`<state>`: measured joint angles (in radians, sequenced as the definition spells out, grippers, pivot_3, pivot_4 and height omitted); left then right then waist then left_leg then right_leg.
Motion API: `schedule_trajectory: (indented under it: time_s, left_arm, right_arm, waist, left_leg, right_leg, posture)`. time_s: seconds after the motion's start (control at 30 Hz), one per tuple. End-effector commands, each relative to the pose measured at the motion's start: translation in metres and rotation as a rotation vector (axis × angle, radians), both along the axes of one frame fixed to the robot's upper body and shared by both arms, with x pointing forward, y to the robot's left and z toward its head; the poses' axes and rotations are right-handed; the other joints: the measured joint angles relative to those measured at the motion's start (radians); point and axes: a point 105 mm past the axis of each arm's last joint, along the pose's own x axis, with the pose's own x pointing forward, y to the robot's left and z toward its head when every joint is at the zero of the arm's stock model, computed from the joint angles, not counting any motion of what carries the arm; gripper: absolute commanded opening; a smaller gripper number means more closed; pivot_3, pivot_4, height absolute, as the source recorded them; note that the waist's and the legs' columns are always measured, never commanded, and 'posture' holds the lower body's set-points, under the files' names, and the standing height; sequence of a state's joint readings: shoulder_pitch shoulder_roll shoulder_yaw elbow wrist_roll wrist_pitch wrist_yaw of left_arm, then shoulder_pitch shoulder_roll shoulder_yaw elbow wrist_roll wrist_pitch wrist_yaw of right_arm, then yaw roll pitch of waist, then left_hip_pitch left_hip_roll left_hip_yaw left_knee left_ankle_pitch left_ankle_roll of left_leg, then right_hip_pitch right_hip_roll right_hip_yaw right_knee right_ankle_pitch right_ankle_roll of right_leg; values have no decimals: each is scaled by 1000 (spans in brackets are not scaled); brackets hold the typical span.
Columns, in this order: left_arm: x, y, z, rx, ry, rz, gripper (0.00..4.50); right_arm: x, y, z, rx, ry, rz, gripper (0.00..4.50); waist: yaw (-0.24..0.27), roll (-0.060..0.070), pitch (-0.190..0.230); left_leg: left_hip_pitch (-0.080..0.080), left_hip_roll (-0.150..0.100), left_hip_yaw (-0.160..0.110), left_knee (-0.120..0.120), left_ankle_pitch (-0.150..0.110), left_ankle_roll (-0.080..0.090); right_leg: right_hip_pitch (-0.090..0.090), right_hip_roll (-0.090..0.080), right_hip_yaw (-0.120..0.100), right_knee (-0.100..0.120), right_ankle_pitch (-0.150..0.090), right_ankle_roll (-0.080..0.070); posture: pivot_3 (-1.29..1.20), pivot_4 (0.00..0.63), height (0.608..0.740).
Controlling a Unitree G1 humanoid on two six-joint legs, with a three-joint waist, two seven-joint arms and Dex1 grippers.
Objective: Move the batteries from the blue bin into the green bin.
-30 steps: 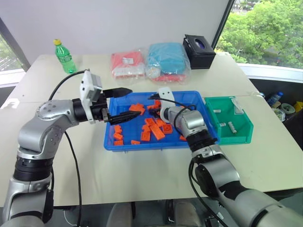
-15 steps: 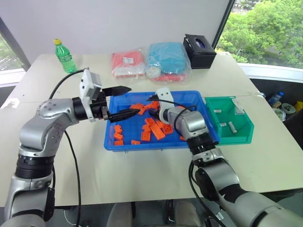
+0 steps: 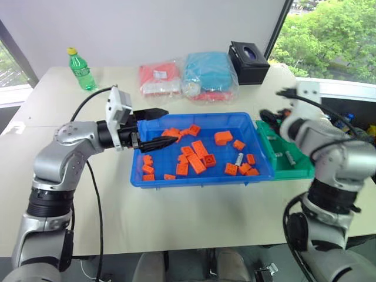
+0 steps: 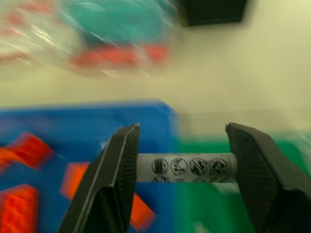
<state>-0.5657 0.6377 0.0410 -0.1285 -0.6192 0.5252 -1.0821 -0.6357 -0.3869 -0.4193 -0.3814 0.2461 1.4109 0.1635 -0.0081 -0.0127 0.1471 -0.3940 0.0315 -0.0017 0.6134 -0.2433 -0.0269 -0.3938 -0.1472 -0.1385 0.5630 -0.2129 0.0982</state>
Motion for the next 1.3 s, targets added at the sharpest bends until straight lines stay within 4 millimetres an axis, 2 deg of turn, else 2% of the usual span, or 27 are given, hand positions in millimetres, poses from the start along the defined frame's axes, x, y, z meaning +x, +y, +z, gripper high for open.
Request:
schedule_trajectory:
  time_s: [0.03, 0.1, 0.23, 0.27, 0.33, 0.43, 0.53, 0.63, 0.77, 0.97, 1.1, 1.3]
  left_arm:
    - [-1, -7, 12, -5, -58, -36, 4500]
    - [-1, -8, 12, -5, -58, -44, 4500]
    - [-1, -9, 13, -1, -58, -58, 4500]
    - [-1, -10, 13, -2, -59, -61, 4500]
    - [-3, -12, 15, -6, -61, -70, 4500]
    - [-5, -15, 16, -8, -64, -82, 4500]
    - [-7, -16, 16, -7, -68, -89, 4500]
    - [-8, -18, 16, -9, -70, -90, 4500]
    - [-11, -19, 15, -16, -69, -86, 4500]
    - [-15, -19, 12, -18, -64, -83, 4500]
    - [-18, -22, 12, -13, -61, -104, 4500]
    - [-19, -26, 15, -11, -70, -118, 4500]
  right_arm:
    - [-18, -16, 6, -17, -35, -48, 2235]
    - [-25, -20, -3, -3, -13, -63, 2235]
    - [-28, -17, -15, 15, 14, -44, 4200]
    - [-28, -15, -16, 8, 18, -28, 4469]
    - [-26, -14, -13, -28, 19, 5, 4469]
    - [-23, -10, 6, -133, -7, 90, 4469]
    - [-21, 12, 27, -142, -37, 207, 4469]
    - [-21, 29, 28, -104, 4, 244, 4469]
    - [-20, 59, -2, 61, 52, 265, 4469]
    - [-29, 76, -46, 187, 159, 224, 4469]
    - [-30, 76, -67, 225, 239, 182, 4469]
    - [-22, 71, -74, 250, 293, 139, 4469]
  waist:
    - [-1, 0, 0]
    - [-2, 0, 0]
    - [-3, 0, 0]
    - [-2, 1, 0]
    - [-2, 1, 1]
    - [2, 2, 1]
    - [-2, 2, 1]
    - [-3, 0, 0]
    - [-1, -1, -1]
    - [18, 2, 1]
    - [21, 4, 2]
    - [19, 4, 3]
  left_leg:
    - [0, 0, 0, 0, 0, 0]
    - [0, 0, 0, 0, 0, 0]
    - [1, 0, 0, 0, 0, 0]
    - [1, 0, 0, 0, 0, 0]
    - [1, 0, 0, 0, 0, 0]
    - [0, 0, 0, 0, 0, 0]
    - [-1, -1, 1, 0, 0, 0]
    - [0, 0, 1, 0, 0, 0]
    - [1, 1, -1, -1, 0, 0]
    - [-1, -1, 0, 1, 0, 0]
    - [-1, 0, -1, 1, 0, 0]
    - [-1, 0, -1, 1, 0, 0]
  right_leg:
    - [0, 0, 0, 0, 0, 0]
    - [0, 0, 0, 0, 0, 0]
    - [0, 0, 0, -1, 0, 0]
    - [-1, 0, 0, -1, 0, 0]
    - [-3, 0, 0, -2, 0, 0]
    - [-3, -1, 0, -3, 0, 0]
    - [-3, -2, 0, -4, 0, 0]
    - [-2, -2, -1, -4, 0, 0]
    - [-3, -1, -2, -2, 0, 0]
    - [-3, -2, -2, -3, 0, 0]
    - [-3, -1, -2, -3, 0, 0]
    - [-3, -1, -2, -2, 0, 0]
  posture:
    - [0, 150, 723]
    - [0, 150, 723]
    - [0, 150, 723]
    - [0, 150, 723]
    - [0, 150, 723]
    - [0, 150, 723]
    - [0, 150, 723]
    - [0, 150, 723]
    - [0, 150, 723]
    - [0, 150, 723]
    - [0, 150, 723]
    - [0, 150, 723]
